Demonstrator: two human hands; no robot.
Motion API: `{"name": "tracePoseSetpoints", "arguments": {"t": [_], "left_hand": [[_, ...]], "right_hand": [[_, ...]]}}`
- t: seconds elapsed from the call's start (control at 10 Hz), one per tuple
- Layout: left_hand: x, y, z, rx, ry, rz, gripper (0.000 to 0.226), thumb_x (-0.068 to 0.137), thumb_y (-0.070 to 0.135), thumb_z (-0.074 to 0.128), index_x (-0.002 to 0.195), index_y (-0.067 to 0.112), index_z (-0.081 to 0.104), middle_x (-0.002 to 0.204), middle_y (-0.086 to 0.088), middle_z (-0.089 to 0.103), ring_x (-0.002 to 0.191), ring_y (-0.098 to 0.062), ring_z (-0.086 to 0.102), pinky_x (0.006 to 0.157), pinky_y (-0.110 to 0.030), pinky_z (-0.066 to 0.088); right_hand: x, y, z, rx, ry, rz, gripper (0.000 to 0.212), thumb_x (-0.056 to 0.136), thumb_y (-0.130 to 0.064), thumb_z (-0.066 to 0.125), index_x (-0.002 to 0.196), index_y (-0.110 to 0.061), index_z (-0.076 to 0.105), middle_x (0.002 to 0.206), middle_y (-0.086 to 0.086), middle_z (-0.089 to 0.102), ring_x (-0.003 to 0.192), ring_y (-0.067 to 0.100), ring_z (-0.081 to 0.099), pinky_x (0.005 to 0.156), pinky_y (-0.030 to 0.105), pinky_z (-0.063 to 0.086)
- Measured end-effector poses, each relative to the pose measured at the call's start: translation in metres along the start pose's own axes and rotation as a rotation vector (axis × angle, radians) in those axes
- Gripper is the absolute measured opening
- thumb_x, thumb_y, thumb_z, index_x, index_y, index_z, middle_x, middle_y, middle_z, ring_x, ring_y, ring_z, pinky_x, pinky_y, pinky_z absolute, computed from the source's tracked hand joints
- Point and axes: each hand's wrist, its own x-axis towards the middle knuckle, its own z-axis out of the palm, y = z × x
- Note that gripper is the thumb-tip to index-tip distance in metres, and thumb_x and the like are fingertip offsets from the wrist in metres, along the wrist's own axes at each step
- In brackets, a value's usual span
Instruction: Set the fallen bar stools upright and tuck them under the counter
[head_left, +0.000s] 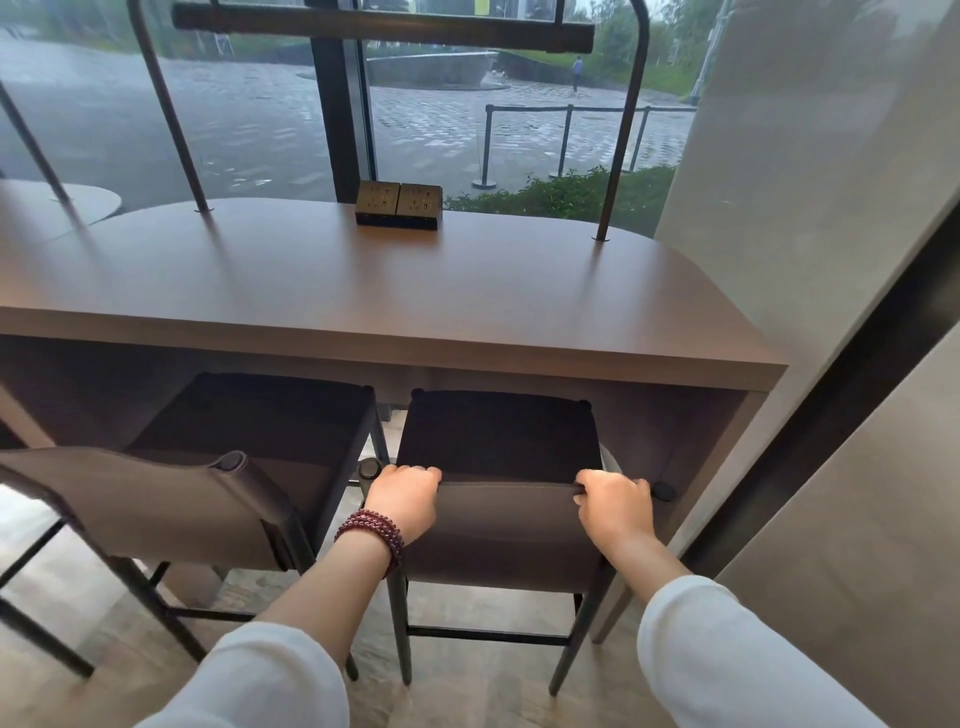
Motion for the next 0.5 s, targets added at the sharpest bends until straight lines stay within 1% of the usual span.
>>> {"name": "tracePoseSetpoints", "arguments": {"t": [0.1,0.2,0.3,0.4,0.5], "left_hand": [[-0.004,-0.001,-0.001,-0.126,-0.016,-0.019,0.033,0.091,0.008,0.039,0.120,0.014,0.054,0.120,-0.009,0.063,0.112,-0.029,0.055,0.097,-0.034,0.040],[-0.008,0.000,-0.002,-0.428,0.043,-0.089,0.037,0.090,0.009,0.041,0.123,0.018,0.056,0.120,-0.008,0.065,0.110,-0.027,0.059,0.096,-0.035,0.047],[-0.022,0.008,-0.011,-0.677,0.130,-0.116,0.040,0.094,0.011,0.045,0.134,0.015,0.046,0.125,-0.008,0.062,0.109,-0.024,0.061,0.094,-0.029,0.048],[-0.045,0.009,-0.016,-0.799,0.215,-0.135,0.050,0.095,0.012,0.050,0.142,0.014,0.033,0.130,-0.009,0.058,0.098,-0.021,0.064,0.084,-0.023,0.048],[-0.067,0.004,-0.019,-0.865,0.295,-0.120,0.054,0.093,0.012,0.053,0.142,0.017,0.031,0.132,-0.006,0.056,0.085,-0.010,0.062,0.078,-0.016,0.047]], "right_hand": [[-0.005,0.000,-0.004,0.051,-0.020,-0.009,0.021,0.098,-0.021,0.048,0.111,-0.022,0.064,0.105,0.000,0.071,0.098,0.021,0.064,0.094,0.031,0.038],[-0.009,-0.001,-0.010,0.241,-0.032,0.000,0.029,0.097,-0.022,0.050,0.124,-0.025,0.060,0.116,0.000,0.069,0.105,0.023,0.063,0.095,0.031,0.044],[-0.015,-0.003,-0.014,0.497,-0.039,-0.043,0.040,0.095,-0.021,0.052,0.135,-0.026,0.051,0.122,0.000,0.066,0.090,0.016,0.065,0.090,0.033,0.052],[-0.026,-0.012,-0.016,0.680,-0.019,-0.074,0.049,0.095,-0.019,0.054,0.142,-0.025,0.041,0.124,0.002,0.065,0.058,0.005,0.056,0.075,0.027,0.055],[-0.034,-0.019,-0.020,0.815,0.017,-0.121,0.055,0.095,-0.017,0.055,0.146,-0.024,0.034,0.124,0.004,0.065,0.058,0.009,0.060,0.074,0.025,0.056]]}}
